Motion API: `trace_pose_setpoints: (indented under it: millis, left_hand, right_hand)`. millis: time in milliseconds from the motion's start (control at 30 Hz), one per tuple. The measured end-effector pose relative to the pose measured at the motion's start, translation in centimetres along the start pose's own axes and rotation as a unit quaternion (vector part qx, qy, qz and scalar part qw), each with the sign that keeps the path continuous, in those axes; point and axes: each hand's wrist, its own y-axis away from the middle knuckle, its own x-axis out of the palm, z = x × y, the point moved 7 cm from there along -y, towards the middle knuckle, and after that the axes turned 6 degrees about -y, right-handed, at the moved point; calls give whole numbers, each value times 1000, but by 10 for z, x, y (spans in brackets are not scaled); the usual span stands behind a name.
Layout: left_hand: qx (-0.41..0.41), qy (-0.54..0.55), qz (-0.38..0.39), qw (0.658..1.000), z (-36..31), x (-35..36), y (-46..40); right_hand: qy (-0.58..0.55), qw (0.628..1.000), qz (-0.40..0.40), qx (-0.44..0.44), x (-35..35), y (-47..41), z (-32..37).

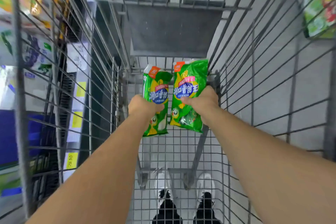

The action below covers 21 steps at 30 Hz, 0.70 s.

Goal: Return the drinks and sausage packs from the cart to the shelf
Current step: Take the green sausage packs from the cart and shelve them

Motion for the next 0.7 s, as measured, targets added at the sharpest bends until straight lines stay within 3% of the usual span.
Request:
trace_pose_setpoints:
  millis: [167, 500, 700]
  left_hand:
    - [33, 17, 1, 999, -33, -57, 58]
    - [141, 161, -38, 976, -105, -229, 288]
    - [195, 211, -141, 947, -95, -327, 433]
  right_hand:
    - [71, 994, 21, -74, -54, 58, 63]
    - [46, 969, 113, -214, -185, 230, 216]
    - [17, 908, 214, -360, -220, 363, 294]
